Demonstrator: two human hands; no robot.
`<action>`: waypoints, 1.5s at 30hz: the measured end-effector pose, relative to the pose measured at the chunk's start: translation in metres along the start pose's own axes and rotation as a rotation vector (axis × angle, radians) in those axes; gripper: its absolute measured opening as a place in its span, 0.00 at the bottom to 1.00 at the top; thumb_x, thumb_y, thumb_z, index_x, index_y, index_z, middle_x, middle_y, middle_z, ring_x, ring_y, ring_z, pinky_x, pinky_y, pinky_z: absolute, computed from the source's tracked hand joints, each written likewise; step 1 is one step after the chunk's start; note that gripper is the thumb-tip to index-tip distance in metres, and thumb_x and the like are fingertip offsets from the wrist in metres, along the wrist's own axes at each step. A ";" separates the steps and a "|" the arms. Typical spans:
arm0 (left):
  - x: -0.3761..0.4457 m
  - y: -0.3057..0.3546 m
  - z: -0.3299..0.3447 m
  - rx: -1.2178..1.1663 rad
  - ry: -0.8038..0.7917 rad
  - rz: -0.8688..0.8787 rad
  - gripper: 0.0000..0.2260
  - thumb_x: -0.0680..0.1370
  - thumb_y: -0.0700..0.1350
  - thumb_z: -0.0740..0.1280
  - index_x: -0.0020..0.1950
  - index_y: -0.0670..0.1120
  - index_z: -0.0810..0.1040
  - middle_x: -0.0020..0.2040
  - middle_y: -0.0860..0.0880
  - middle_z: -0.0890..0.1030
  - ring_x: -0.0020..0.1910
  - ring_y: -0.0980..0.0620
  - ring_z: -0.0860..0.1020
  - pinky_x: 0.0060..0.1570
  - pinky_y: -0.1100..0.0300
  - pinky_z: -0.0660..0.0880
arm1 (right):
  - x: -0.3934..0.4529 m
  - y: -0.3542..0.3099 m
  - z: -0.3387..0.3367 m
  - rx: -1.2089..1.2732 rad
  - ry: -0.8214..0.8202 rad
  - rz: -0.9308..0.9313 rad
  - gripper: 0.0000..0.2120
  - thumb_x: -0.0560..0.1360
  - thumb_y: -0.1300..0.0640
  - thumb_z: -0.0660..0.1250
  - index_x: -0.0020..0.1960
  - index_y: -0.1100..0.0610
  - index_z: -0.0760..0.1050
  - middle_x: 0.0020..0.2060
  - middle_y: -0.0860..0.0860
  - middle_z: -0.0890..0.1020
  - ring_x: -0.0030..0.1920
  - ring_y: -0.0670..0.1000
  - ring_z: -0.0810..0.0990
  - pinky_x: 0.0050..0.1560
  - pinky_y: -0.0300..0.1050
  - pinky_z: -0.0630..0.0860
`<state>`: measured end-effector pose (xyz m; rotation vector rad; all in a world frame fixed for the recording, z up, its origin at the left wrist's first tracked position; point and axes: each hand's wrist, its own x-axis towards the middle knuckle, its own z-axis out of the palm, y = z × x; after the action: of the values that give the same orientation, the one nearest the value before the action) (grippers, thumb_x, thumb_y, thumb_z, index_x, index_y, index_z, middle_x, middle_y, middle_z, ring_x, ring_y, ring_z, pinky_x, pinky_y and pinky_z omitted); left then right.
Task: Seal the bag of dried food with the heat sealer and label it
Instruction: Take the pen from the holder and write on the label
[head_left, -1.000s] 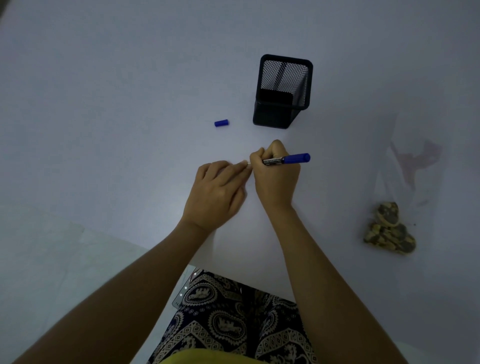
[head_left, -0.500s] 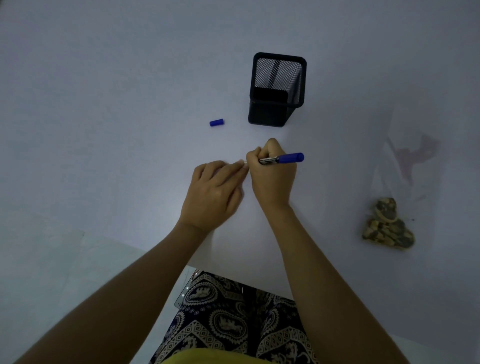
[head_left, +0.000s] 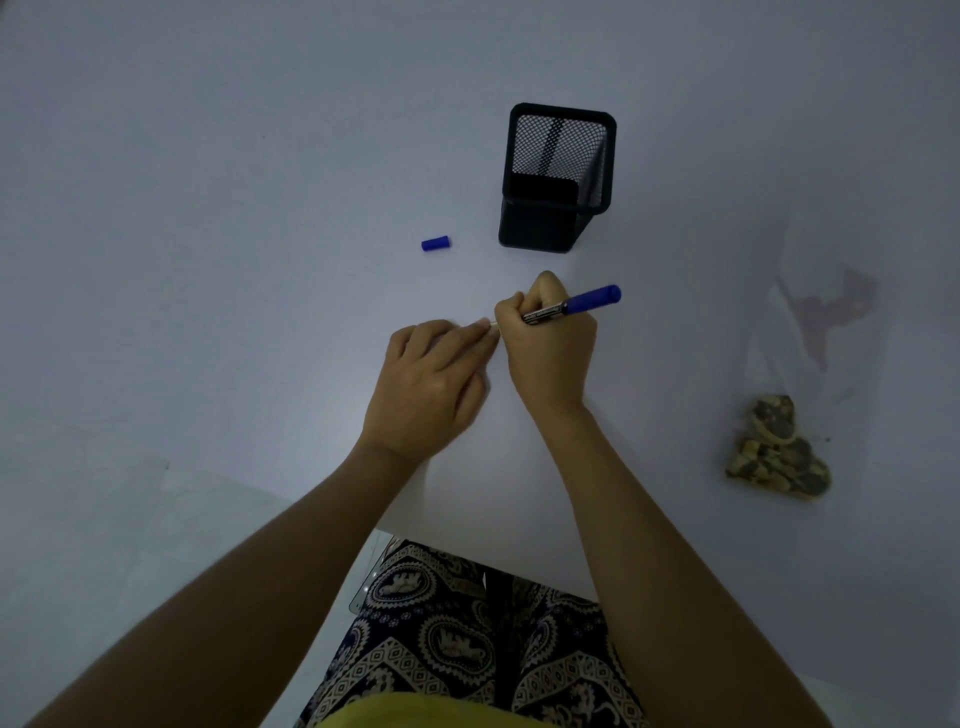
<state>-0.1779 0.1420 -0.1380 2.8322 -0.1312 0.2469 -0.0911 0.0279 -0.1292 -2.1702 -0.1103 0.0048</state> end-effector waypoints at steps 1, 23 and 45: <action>0.000 0.000 0.000 -0.002 -0.005 -0.003 0.16 0.79 0.47 0.61 0.64 0.44 0.77 0.61 0.47 0.80 0.57 0.45 0.76 0.56 0.50 0.70 | 0.001 0.000 0.000 -0.002 -0.006 0.001 0.14 0.73 0.65 0.67 0.35 0.56 0.64 0.25 0.52 0.70 0.24 0.51 0.69 0.25 0.40 0.69; 0.001 0.001 -0.002 0.001 -0.005 -0.005 0.16 0.79 0.46 0.61 0.64 0.44 0.78 0.60 0.46 0.80 0.57 0.45 0.75 0.55 0.50 0.70 | -0.002 0.001 -0.003 0.031 -0.041 -0.008 0.14 0.74 0.64 0.67 0.34 0.56 0.65 0.25 0.52 0.71 0.25 0.46 0.68 0.25 0.40 0.69; 0.002 0.001 0.000 -0.001 0.004 -0.007 0.16 0.79 0.46 0.60 0.65 0.45 0.77 0.62 0.47 0.80 0.58 0.46 0.74 0.57 0.51 0.69 | 0.003 0.009 -0.008 0.023 -0.061 -0.037 0.15 0.74 0.64 0.67 0.34 0.57 0.64 0.24 0.51 0.69 0.24 0.43 0.64 0.25 0.35 0.66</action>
<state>-0.1765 0.1412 -0.1372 2.8309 -0.1211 0.2513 -0.0867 0.0163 -0.1318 -2.1456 -0.1842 0.0513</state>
